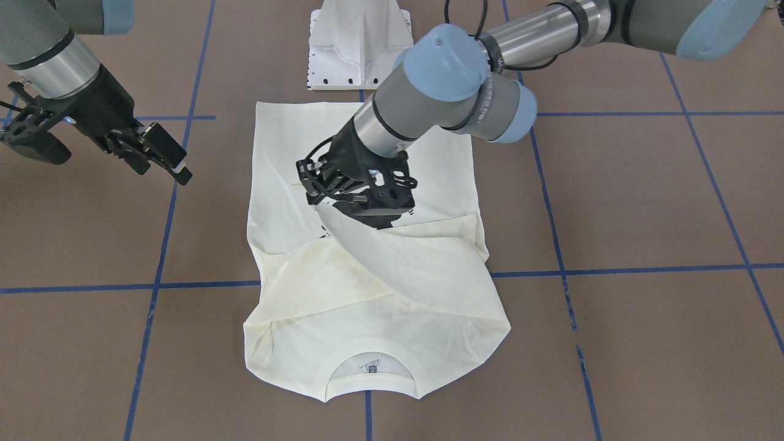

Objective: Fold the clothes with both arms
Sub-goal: 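Fold the other sleeve across the chest with the left gripper while the right approaches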

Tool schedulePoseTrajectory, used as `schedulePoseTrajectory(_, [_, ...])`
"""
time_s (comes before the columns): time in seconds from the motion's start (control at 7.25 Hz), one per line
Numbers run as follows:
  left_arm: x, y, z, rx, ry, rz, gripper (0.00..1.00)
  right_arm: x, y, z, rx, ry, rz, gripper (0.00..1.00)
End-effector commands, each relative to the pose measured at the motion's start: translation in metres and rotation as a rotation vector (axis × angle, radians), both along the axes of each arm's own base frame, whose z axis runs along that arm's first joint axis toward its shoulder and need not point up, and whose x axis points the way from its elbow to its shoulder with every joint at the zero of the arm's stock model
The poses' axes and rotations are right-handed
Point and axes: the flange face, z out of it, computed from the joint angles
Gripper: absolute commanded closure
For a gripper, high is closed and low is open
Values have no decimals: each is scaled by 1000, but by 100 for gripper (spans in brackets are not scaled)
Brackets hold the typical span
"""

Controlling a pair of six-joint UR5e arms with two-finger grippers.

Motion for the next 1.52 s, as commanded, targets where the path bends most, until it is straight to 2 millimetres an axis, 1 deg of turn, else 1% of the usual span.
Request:
schedulePoseTrajectory(0.0, [73,24,2,56,26,-58,100,2,0,0,2,1,2,0])
schedulePoseTrajectory(0.28, [85,27,10,50,10,-53,100,1,-1,2,-2,3,2,0])
schedulePoseTrajectory(0.41, [91,31,8,57,8,-81,96,-1,0,1,-2,2,0,0])
schedulePoseTrajectory(0.55, [90,32,6,60,12,-88,51,-2,0,1,-1,2,-3,0])
schedulePoseTrajectory(0.69, [84,34,2,61,21,-89,38,-4,0,-3,5,-1,-3,0])
schedulePoseTrajectory(0.83, [59,46,10,67,36,-92,35,-22,8,-7,5,-2,-20,0])
schedulePoseTrajectory(0.97, [18,72,37,65,12,-84,36,-42,18,-11,15,10,-17,0])
schedulePoseTrajectory(1.1, [-24,91,62,88,1,-87,36,-90,48,-10,-21,31,3,0])
schedulePoseTrajectory(1.24, [-49,102,79,108,-43,-83,37,-130,96,-18,-3,49,32,0])
schedulePoseTrajectory(1.38, [-74,106,86,157,-87,-81,37,-157,145,-21,-67,83,5,0])
